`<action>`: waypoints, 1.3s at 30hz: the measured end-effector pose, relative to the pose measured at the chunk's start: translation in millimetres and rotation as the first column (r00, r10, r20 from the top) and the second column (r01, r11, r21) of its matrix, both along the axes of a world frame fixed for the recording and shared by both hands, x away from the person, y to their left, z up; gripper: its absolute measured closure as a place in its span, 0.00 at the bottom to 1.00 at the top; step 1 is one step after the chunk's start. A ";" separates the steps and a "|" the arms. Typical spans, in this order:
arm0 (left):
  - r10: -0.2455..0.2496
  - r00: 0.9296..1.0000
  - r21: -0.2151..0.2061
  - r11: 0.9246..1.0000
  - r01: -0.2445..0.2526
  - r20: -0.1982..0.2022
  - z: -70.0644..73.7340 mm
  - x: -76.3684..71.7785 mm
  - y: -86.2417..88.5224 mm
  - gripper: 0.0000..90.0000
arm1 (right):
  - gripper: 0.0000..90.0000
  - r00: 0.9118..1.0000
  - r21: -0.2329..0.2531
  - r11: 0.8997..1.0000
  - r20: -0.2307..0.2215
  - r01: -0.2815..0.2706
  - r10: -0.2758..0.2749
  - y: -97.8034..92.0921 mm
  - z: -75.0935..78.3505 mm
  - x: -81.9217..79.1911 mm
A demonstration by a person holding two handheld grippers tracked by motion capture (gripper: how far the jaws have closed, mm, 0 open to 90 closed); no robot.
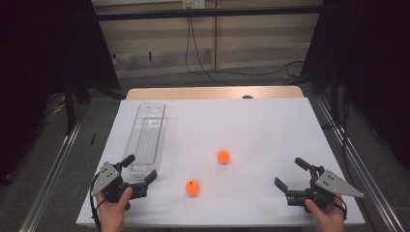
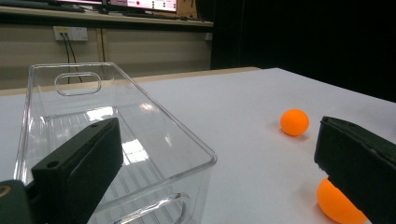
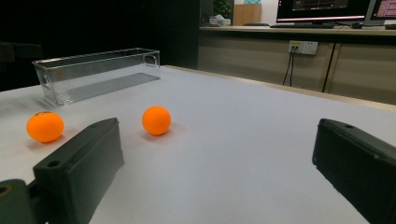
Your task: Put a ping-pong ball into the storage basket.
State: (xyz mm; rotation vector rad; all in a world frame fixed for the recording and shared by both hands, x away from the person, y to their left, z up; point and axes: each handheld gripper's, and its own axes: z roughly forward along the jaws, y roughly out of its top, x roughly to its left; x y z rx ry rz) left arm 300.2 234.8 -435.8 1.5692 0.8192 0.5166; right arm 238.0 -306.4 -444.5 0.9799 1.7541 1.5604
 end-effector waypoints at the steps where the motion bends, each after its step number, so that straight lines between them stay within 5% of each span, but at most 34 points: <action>1: 0.000 1.000 0.000 1.000 0.000 0.000 0.0 0.0 0.0 0.01 | 0.01 1.000 0.000 1.000 0.000 0.000 0.000 0.0 0.0 0.0; 39: -0.036 0.999 -0.004 0.999 0.035 -0.030 3.8 1.3 -10.5 0.01 | 0.02 1.000 -0.009 1.000 -0.006 -0.021 0.021 0.5 -0.7 0.0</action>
